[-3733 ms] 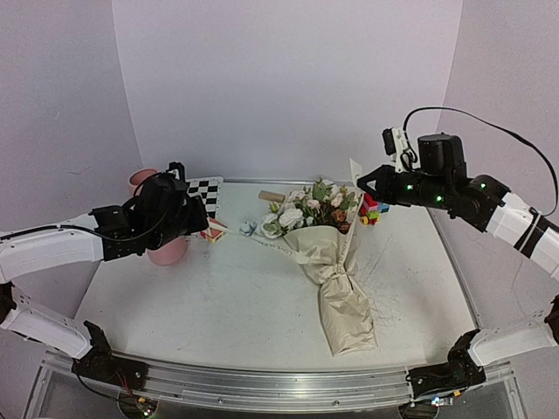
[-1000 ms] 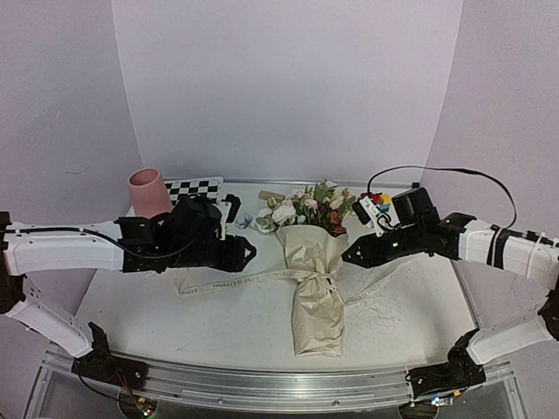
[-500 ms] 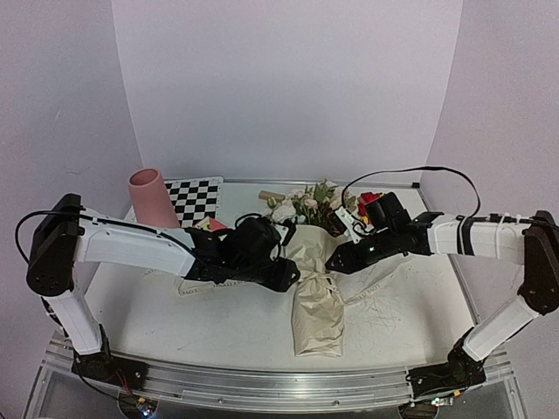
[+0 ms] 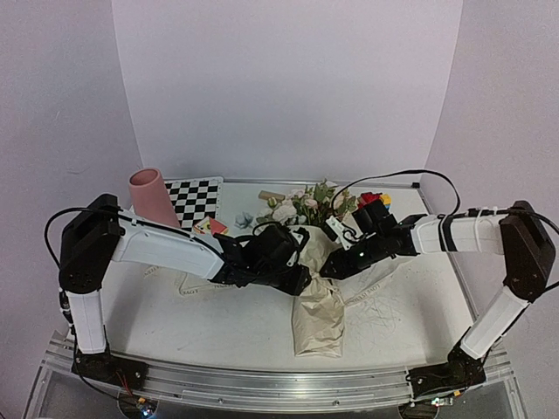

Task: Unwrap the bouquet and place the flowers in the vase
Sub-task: Untie the ribbon from the wrapping paper.

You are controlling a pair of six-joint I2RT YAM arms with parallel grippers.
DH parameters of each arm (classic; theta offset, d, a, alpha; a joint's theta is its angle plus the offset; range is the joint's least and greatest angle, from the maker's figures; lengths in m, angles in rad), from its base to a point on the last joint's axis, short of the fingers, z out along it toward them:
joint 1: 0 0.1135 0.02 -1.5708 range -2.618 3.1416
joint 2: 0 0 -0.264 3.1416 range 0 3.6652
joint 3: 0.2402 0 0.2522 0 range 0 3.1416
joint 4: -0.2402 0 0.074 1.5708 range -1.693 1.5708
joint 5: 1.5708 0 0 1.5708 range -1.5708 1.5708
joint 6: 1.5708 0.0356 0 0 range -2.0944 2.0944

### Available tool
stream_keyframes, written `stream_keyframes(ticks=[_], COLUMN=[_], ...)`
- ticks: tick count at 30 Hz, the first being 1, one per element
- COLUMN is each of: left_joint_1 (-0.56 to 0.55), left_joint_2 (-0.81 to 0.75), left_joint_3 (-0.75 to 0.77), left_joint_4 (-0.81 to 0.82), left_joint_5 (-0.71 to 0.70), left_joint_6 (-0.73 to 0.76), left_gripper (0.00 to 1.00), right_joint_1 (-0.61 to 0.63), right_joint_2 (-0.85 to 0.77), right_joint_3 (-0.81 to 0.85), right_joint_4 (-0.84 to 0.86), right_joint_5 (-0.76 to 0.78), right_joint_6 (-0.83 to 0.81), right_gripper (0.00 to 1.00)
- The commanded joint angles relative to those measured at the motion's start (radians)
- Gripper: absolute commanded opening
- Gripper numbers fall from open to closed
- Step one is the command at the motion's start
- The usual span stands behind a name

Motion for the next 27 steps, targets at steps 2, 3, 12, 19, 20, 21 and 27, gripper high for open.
stream_keyframes(ticks=[2, 3, 12, 19, 20, 21, 27], left_joint_1=[0.0, 0.0, 0.0, 0.0, 0.0, 0.0, 0.0], left_joint_2=[0.034, 0.04, 0.072, 0.055, 0.057, 0.058, 0.039], left_joint_3=[0.058, 0.06, 0.023, -0.054, -0.063, -0.069, -0.096], left_joint_4=[0.033, 0.033, 0.022, 0.02, 0.02, 0.02, 0.019], left_joint_5=[-0.065, -0.071, -0.117, -0.124, -0.12, -0.117, -0.116], left_joint_6=[-0.015, -0.019, -0.104, -0.157, -0.163, -0.167, -0.177], left_gripper=[0.51, 0.52, 0.5, 0.47, 0.47, 0.47, 0.45], right_joint_1=[0.007, 0.007, 0.008, 0.007, 0.007, 0.007, 0.007], right_joint_2=[0.012, 0.012, -0.021, -0.036, -0.038, -0.039, -0.056], right_joint_3=[-0.013, -0.019, -0.071, -0.127, -0.131, -0.132, -0.126], right_joint_4=[-0.002, -0.003, 0.002, 0.024, 0.028, 0.028, 0.021], right_joint_5=[0.006, 0.013, 0.053, 0.074, 0.074, 0.08, 0.112], right_joint_6=[-0.007, -0.004, 0.021, 0.063, 0.065, 0.068, 0.094], right_gripper=[0.29, 0.28, 0.29, 0.33, 0.33, 0.33, 0.33])
